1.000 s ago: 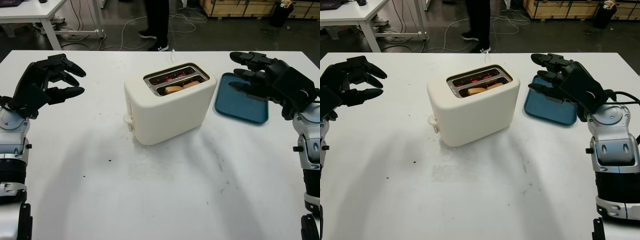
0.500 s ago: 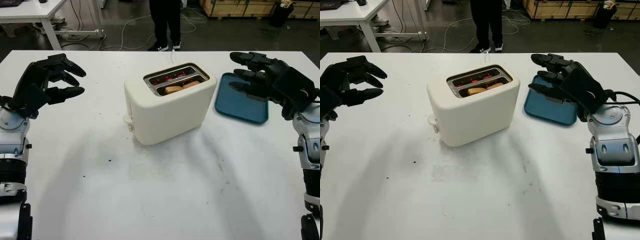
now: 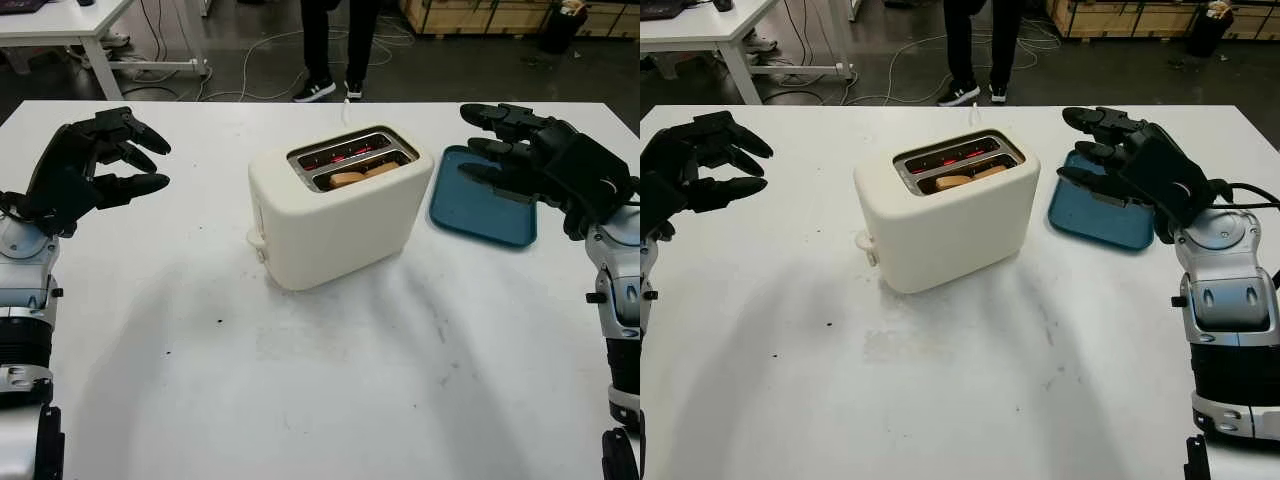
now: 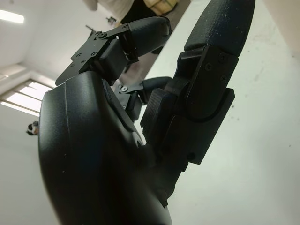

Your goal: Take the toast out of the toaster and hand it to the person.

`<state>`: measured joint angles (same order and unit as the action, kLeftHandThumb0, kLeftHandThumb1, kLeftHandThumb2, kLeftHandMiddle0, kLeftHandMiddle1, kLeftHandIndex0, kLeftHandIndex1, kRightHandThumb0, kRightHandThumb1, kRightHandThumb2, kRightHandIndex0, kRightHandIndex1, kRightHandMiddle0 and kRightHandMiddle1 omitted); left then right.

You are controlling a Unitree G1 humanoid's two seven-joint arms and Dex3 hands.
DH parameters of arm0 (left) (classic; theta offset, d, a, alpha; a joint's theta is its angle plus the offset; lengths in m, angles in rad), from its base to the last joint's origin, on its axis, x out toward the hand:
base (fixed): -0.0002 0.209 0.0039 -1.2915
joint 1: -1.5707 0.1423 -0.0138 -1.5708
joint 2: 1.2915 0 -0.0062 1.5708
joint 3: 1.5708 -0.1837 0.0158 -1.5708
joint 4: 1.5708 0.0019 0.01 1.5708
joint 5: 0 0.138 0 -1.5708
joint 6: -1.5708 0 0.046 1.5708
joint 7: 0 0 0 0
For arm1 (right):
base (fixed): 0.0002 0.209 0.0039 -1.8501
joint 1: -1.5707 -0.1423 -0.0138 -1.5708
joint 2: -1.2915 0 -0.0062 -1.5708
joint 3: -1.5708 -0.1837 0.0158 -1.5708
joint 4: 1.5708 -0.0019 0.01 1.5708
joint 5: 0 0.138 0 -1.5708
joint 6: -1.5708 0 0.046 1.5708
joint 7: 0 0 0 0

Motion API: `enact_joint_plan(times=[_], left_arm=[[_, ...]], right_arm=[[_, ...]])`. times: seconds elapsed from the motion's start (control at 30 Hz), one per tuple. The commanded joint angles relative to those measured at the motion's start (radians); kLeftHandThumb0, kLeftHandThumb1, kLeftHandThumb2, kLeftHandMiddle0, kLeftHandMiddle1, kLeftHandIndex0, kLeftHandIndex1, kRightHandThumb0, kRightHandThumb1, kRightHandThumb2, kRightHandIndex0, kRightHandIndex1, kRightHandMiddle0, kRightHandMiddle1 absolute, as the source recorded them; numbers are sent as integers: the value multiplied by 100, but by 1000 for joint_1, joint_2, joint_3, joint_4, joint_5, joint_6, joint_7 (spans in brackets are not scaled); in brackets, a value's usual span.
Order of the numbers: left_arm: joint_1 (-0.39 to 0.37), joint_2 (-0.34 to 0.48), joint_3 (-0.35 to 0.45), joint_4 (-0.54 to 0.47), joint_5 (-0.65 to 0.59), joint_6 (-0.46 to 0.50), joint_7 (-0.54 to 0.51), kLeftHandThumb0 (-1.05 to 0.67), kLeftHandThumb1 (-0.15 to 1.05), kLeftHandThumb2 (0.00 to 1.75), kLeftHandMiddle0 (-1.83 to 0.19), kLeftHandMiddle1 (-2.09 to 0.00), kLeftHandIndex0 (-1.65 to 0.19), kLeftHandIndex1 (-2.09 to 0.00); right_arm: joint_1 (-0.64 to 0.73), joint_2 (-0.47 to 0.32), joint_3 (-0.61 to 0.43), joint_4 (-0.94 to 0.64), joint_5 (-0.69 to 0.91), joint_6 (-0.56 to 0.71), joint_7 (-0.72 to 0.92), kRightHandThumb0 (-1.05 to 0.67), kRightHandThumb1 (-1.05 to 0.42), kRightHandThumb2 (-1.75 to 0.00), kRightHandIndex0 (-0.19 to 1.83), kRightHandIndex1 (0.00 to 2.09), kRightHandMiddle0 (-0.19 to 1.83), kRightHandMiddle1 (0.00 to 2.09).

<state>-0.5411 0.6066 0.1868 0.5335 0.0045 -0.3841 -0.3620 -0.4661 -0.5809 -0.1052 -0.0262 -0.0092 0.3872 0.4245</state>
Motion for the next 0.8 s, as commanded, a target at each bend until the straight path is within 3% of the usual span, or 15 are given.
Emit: enact_joint_plan(times=[0.0,0.77], left_arm=[[3,12,-2,-1,6,13,9,-105,84,0,-42,-143,-50,-125],[-19,-8,14,73,-25,-51,26,-105,87,0,-34,-151,-39,-136]], right_arm=[[0,7,-3,-9,4,-2,-10,-31,-92,-16,40,1,39,0],[20,12,-10,-27,6,-5,-11,-34,-92,-18,38,0,38,0]])
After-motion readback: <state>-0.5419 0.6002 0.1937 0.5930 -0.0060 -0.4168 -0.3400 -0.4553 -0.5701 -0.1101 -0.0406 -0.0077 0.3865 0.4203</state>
